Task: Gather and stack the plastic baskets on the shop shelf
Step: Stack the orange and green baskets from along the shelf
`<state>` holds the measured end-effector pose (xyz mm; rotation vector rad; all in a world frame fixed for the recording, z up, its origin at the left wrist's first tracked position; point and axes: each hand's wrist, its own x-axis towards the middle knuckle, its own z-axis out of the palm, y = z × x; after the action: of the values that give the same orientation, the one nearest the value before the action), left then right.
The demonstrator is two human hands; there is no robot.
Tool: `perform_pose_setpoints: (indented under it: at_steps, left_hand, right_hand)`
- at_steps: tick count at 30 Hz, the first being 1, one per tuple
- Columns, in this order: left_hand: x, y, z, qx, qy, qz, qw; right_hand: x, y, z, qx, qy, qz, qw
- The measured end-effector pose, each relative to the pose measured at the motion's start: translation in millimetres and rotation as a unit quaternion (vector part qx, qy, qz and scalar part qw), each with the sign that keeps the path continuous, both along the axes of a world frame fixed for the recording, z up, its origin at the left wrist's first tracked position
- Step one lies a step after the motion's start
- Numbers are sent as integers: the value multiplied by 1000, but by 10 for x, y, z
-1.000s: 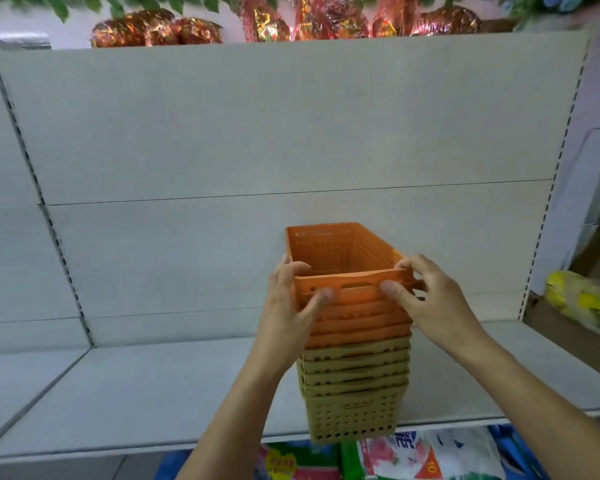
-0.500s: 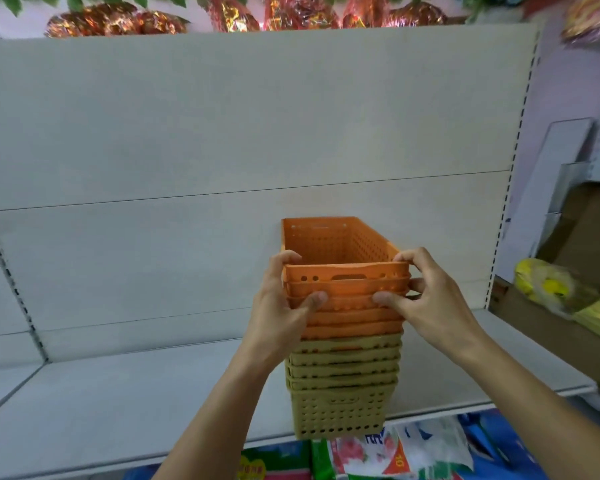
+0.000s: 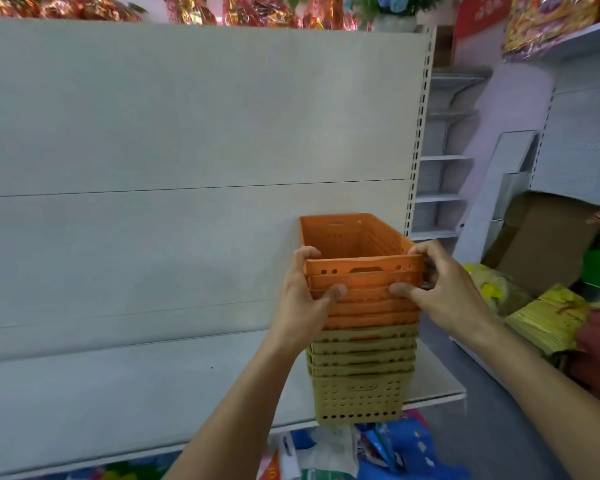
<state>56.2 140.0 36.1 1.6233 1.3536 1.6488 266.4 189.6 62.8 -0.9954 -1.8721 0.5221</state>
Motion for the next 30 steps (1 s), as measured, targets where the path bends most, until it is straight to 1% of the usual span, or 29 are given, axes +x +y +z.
perform_pose_setpoints:
  at_steps: [6,11,15,18,20,22,24,28,30]
  left_hand:
    - [497,320,41,1,3,8,1000]
    - [601,360,33,-9,2,30,1000]
    - [656,311,40,-24,13,58,998]
    - [689,149,19,-35,46,71,996]
    - [737,-57,-50,-42,95,86,991]
    - [752,-271,-190,-41,157,129,978]
    - [713,-467,-385,-50,190,175,965]
    - [520,-963,-773,-70,231,234,942]
    - [333,-1267,-965,-89,226,254,936]
  right_hand:
    - [455,405,32,-16,-19,19,1000]
    - [555,547,59,-34,-63,39,997]
    - [497,456,67,-30,-110,13,993]
    - [466,270,-11,-30,-114,14,993]
    - [455,88,-139,-22,-96,9,995]
    - [420,-102,-317,-6,-92,-12,996]
    - [339,-286,-506,17,-106,-20,994]
    - [50,-660,-892,59,-146,29,987]
    - [-162,-875,-1074,57,-159,63,984]
